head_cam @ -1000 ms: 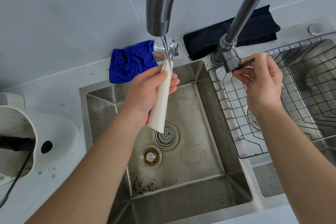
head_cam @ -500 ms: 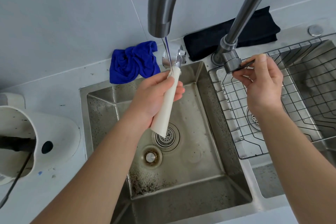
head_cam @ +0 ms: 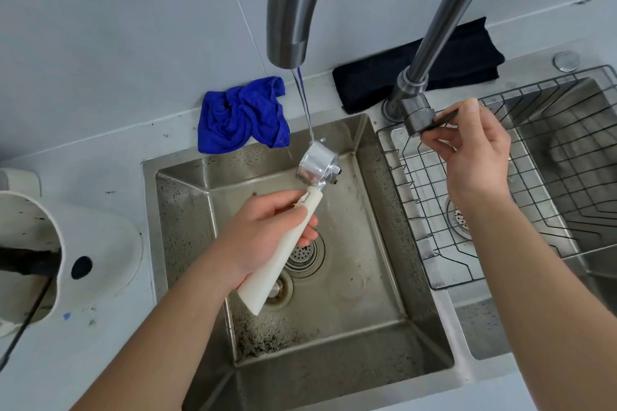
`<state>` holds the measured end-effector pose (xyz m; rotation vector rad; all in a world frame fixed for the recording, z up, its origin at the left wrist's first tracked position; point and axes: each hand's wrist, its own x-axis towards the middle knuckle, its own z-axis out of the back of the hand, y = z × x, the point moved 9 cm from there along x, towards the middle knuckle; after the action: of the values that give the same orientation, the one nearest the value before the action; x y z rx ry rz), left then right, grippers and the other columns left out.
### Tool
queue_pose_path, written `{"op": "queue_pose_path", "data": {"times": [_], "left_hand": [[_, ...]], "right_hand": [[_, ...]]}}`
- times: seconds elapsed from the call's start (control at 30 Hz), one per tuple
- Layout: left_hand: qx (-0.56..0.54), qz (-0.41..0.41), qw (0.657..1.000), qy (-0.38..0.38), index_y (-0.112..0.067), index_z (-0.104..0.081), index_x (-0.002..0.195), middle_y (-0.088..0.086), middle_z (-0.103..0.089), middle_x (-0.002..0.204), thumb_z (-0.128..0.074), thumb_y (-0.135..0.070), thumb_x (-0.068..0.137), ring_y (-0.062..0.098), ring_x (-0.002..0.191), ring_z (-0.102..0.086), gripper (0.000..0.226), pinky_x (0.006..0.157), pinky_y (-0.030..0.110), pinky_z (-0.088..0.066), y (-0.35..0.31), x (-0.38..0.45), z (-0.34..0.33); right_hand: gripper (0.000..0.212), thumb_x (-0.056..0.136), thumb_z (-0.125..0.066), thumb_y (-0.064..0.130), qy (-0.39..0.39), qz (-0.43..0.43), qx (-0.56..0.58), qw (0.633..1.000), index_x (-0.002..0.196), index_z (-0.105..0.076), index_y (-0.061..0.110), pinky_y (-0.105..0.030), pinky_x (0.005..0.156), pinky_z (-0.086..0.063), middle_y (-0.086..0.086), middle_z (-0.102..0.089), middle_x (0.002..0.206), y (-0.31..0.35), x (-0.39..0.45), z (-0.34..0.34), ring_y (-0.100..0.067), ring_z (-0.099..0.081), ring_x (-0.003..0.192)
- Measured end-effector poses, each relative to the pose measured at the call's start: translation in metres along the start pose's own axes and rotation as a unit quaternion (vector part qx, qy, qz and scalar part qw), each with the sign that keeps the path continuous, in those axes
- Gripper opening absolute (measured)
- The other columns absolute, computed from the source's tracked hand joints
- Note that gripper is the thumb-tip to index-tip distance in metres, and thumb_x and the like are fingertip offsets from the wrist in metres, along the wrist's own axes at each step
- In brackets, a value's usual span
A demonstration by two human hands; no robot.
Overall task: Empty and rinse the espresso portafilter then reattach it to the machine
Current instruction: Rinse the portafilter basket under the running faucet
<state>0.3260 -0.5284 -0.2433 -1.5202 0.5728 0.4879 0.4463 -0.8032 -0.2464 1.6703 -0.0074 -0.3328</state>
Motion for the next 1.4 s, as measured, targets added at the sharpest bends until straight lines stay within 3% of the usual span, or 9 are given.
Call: {"op": "queue_pose_path", "data": {"times": [0.17, 0.4, 0.67, 0.9, 1.1, 1.23, 1.4], "left_hand": [[0.047, 0.026, 0.998, 0.019, -0.029, -0.075, 0.095, 0.016, -0.075, 0.090, -0.055, -0.005, 0.096, 0.024, 0.073, -0.071, 0.031, 0.074, 0.037, -0.059, 0.006, -0.006, 0.002], [-0.005, 0.062, 0.998, 0.029, -0.015, -0.072, 0.104, 0.015, -0.074, 0.084, -0.052, -0.002, 0.096, 0.020, 0.066, -0.070, 0.025, 0.062, 0.028, -0.058, 0.016, -0.013, 0.005], [-0.023, 0.070, 0.997, 0.018, -0.013, -0.071, 0.108, 0.016, -0.075, 0.085, -0.053, -0.003, 0.096, 0.021, 0.066, -0.069, 0.024, 0.062, 0.028, -0.057, 0.021, -0.011, 0.008], [-0.024, 0.060, 0.998, 0.021, -0.016, -0.073, 0.104, 0.016, -0.074, 0.086, -0.052, -0.002, 0.096, 0.022, 0.068, -0.069, 0.026, 0.063, 0.029, -0.059, 0.019, -0.010, 0.008], [-0.007, 0.054, 0.998, 0.021, -0.023, -0.076, 0.099, 0.016, -0.076, 0.093, -0.054, -0.002, 0.096, 0.022, 0.072, -0.070, 0.030, 0.066, 0.028, -0.059, 0.024, -0.015, 0.010], [-0.015, 0.062, 0.998, 0.011, -0.022, -0.072, 0.105, 0.011, -0.077, 0.090, -0.058, -0.002, 0.094, 0.020, 0.073, -0.071, 0.028, 0.061, 0.028, -0.058, 0.029, -0.015, 0.013], [0.009, 0.091, 0.996, 0.005, -0.023, -0.073, 0.106, 0.008, -0.077, 0.090, -0.063, -0.009, 0.092, 0.019, 0.072, -0.072, 0.022, 0.053, 0.029, -0.056, 0.031, -0.015, 0.021]], "right_hand": [[0.040, 0.080, -0.070, 0.065, -0.014, -0.045, 0.005, 0.999, 0.067, -0.072, 0.027, -0.039, 0.075, -0.063, 0.002, -0.069, 0.075, 0.002, 0.008, 0.000, -0.018, -0.066, 0.069], [0.042, 0.082, -0.062, 0.064, -0.046, -0.066, 0.010, 0.997, 0.063, -0.070, 0.027, -0.033, 0.066, -0.059, 0.007, -0.062, 0.062, 0.001, 0.017, 0.006, -0.012, -0.056, 0.059], [0.041, 0.083, -0.062, 0.063, -0.040, -0.059, 0.004, 0.997, 0.064, -0.071, 0.028, -0.035, 0.068, -0.060, 0.008, -0.063, 0.069, 0.000, 0.018, 0.007, -0.009, -0.056, 0.061], [0.039, 0.080, -0.067, 0.062, -0.072, -0.109, 0.080, 0.988, 0.073, -0.075, 0.024, -0.032, 0.069, -0.058, 0.005, -0.066, 0.076, -0.009, 0.009, 0.005, -0.012, -0.061, 0.062], [0.041, 0.083, -0.072, 0.052, -0.137, -0.131, 0.133, 0.973, 0.103, -0.070, 0.017, -0.033, 0.069, -0.060, -0.004, -0.067, 0.099, -0.013, -0.008, 0.009, -0.015, -0.066, 0.070], [0.015, 0.094, -0.066, 0.028, -0.160, -0.132, 0.119, 0.971, 0.089, -0.058, 0.016, -0.031, 0.062, -0.058, 0.000, -0.065, 0.073, -0.015, -0.034, 0.014, -0.015, -0.062, 0.061], [0.028, 0.099, -0.060, 0.014, -0.052, -0.205, 0.069, 0.975, 0.071, -0.056, 0.016, -0.030, 0.054, -0.053, 0.003, -0.059, 0.056, -0.034, -0.077, -0.021, -0.013, -0.056, 0.049]]}}
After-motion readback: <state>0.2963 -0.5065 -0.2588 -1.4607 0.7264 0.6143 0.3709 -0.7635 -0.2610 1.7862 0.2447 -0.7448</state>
